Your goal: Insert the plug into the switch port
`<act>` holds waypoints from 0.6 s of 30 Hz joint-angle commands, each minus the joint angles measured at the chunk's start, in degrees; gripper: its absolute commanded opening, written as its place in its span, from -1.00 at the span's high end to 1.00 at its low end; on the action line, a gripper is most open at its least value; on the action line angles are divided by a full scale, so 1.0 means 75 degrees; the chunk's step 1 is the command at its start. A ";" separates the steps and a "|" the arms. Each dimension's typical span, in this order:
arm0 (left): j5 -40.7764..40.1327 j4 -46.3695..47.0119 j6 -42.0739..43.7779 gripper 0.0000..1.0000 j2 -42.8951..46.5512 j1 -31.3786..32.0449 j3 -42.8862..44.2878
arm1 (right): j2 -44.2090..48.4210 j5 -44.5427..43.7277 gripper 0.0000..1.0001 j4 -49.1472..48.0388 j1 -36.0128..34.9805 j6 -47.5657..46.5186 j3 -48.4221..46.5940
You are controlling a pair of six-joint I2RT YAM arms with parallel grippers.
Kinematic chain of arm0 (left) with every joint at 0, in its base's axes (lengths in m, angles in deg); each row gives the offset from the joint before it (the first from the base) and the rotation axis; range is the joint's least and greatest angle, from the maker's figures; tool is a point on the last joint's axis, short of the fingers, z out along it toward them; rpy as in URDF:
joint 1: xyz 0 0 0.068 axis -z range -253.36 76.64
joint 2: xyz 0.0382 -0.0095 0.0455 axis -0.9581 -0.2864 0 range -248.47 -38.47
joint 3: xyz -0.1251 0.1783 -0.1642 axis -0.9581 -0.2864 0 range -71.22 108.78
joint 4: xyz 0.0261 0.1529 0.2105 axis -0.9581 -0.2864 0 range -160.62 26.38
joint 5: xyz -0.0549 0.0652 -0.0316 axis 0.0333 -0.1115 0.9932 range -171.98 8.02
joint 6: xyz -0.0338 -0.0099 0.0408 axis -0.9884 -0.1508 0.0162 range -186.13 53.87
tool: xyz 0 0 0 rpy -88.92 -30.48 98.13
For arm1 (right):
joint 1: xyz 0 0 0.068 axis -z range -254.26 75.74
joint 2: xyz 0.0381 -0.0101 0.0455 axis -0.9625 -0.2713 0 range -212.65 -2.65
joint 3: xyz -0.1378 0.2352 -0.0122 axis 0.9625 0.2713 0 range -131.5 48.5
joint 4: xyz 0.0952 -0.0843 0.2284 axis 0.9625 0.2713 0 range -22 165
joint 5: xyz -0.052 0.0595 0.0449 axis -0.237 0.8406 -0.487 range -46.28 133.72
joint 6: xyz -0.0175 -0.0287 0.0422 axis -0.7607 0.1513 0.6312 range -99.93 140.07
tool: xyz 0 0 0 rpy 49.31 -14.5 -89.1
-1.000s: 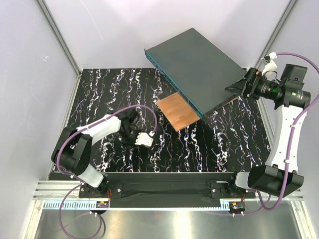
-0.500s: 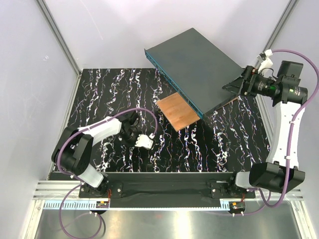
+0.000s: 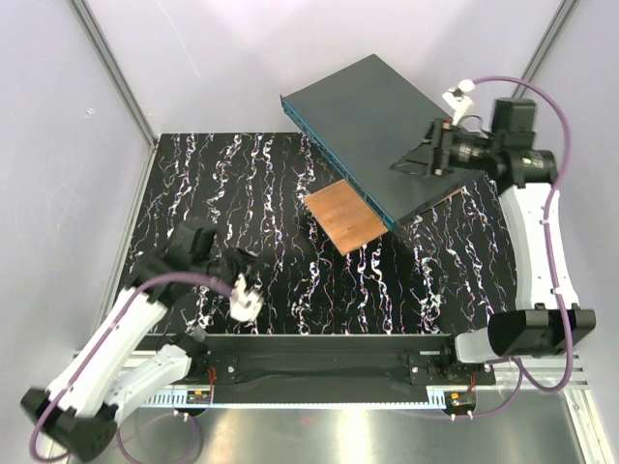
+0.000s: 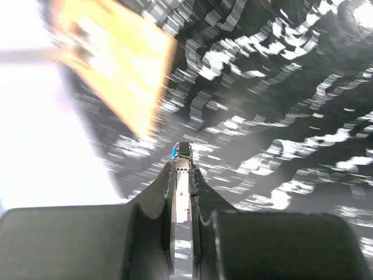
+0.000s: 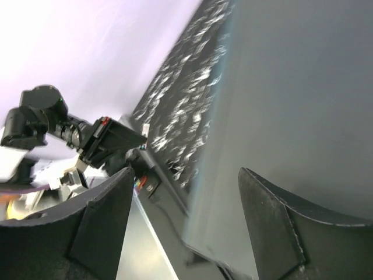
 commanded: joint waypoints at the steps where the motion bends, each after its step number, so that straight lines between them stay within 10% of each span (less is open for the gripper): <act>1: 0.1386 0.0067 0.1839 1.00 0.1114 0.0129 -0.0544 | -0.0339 0.0447 -0.55 -0.0666 -0.1067 0.0376 -0.0398; 18: 0.2864 0.0375 0.6574 1.00 0.2476 0.0305 -0.1192 | -0.3175 0.1079 -0.36 -0.0912 -0.5639 0.0563 -0.1124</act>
